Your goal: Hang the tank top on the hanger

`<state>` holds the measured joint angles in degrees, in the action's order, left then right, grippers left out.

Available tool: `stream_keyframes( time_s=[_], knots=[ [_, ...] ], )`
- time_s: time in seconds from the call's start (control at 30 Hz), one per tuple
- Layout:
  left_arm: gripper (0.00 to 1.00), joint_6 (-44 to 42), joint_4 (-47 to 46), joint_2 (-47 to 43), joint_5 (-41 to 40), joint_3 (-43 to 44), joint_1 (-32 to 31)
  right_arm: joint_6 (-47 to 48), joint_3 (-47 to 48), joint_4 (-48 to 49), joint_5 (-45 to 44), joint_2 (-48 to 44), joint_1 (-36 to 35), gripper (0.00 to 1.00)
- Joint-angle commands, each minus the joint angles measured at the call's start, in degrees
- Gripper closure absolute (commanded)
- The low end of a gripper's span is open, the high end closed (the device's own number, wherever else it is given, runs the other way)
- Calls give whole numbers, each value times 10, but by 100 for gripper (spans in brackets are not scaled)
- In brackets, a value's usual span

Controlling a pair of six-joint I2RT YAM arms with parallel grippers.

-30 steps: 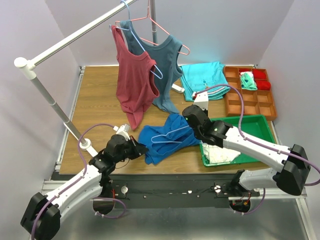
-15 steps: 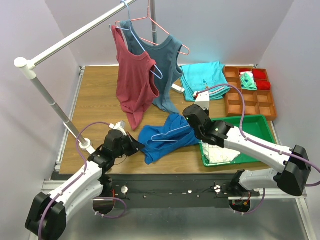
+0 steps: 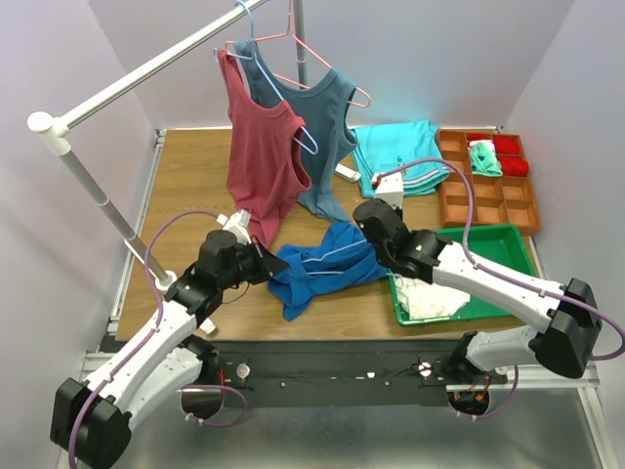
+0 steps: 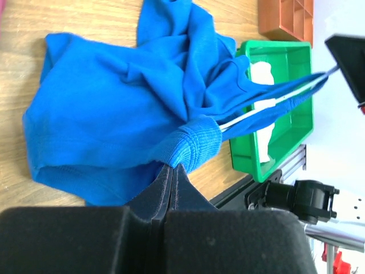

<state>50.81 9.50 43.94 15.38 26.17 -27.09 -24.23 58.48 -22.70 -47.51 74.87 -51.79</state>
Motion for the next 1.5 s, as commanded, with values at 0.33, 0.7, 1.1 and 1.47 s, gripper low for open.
stream_keyframes(
  time_s=[0.33, 0.7, 1.1, 1.47],
  knots=[
    [100, -84, 84, 81, 34, 220, 4, 79, 146, 46, 15, 49, -15, 99],
    [88, -118, 140, 87, 16, 289, 5, 124, 242, 45, 43, 77, -23, 99],
    [46, -138, 175, 81, -1, 353, 7, 140, 334, 14, 58, 120, -46, 99],
    [17, -220, 160, 27, -41, 517, 7, 271, 659, -122, 136, 193, -46, 99]
  ],
)
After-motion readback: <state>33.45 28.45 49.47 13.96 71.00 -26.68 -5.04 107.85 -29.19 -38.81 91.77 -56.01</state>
